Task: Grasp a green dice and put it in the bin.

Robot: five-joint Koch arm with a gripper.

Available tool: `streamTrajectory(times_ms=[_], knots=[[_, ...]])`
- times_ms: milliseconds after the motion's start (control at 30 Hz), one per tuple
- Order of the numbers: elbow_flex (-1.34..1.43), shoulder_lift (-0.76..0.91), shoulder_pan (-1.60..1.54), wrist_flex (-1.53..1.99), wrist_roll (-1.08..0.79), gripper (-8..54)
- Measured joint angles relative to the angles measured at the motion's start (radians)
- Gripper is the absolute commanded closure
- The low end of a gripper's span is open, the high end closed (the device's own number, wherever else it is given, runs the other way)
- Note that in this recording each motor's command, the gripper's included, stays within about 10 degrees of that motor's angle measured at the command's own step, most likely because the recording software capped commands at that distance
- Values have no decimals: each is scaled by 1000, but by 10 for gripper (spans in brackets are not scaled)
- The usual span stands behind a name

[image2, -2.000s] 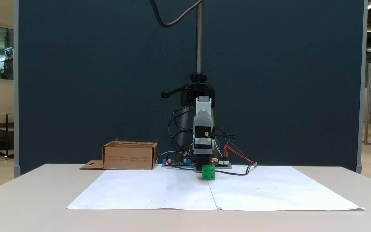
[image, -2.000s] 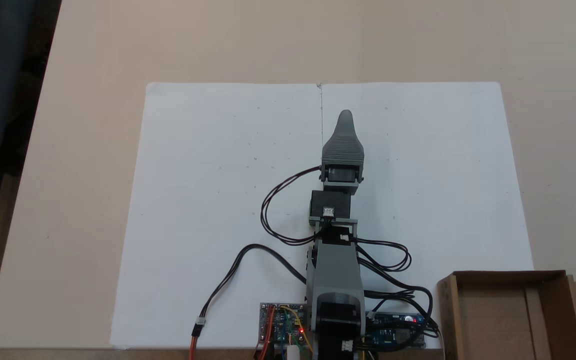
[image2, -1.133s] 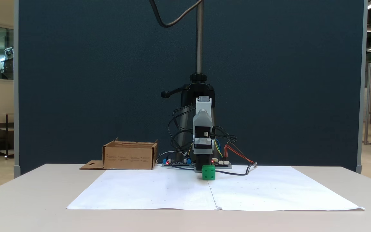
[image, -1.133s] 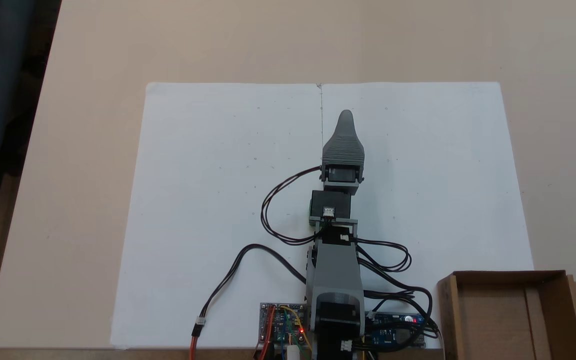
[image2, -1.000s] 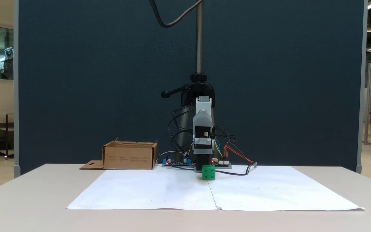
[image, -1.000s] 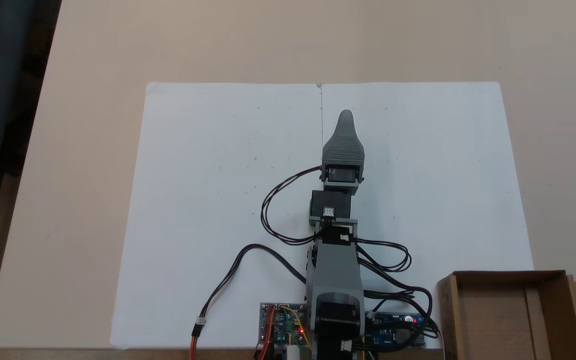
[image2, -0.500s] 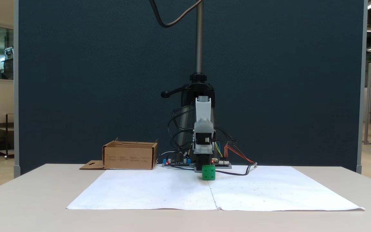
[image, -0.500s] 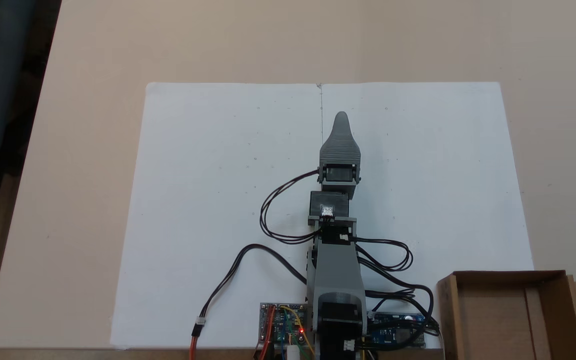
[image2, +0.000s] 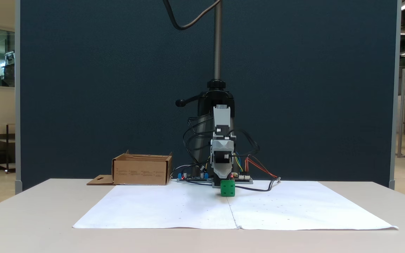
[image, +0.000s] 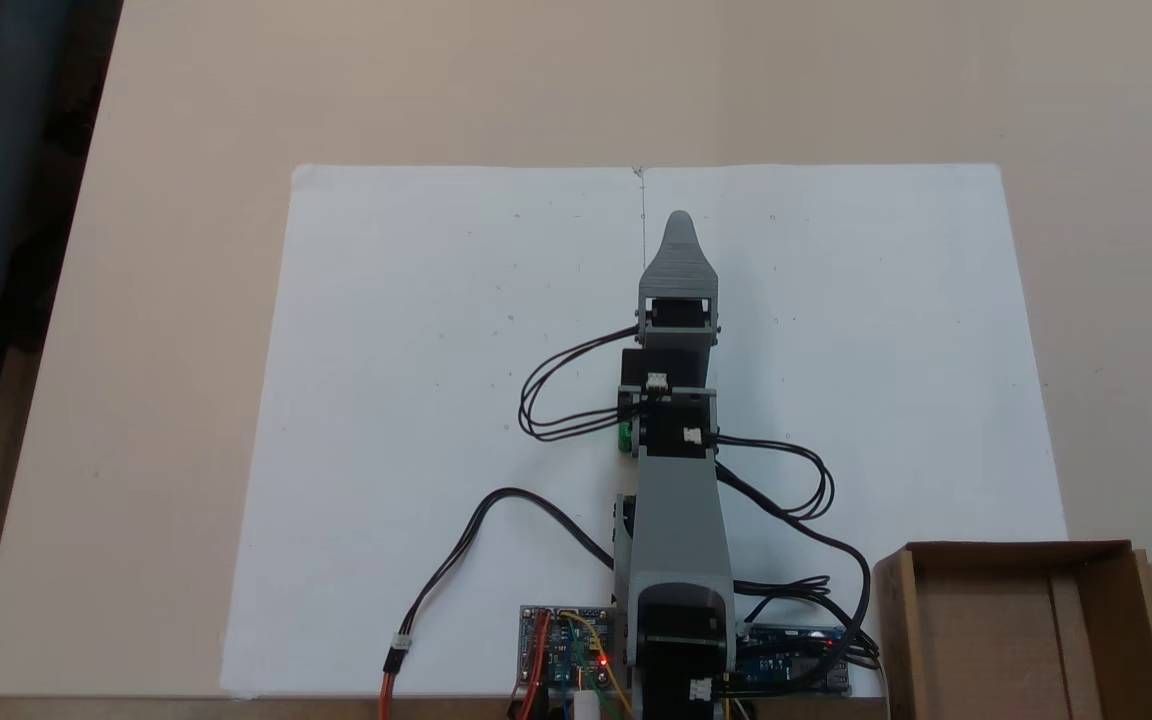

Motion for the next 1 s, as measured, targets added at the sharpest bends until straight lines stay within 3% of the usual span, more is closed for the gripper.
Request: streamTrajectory(times_ms=[1000], knots=[[-541,0,-3,894,2,32]])
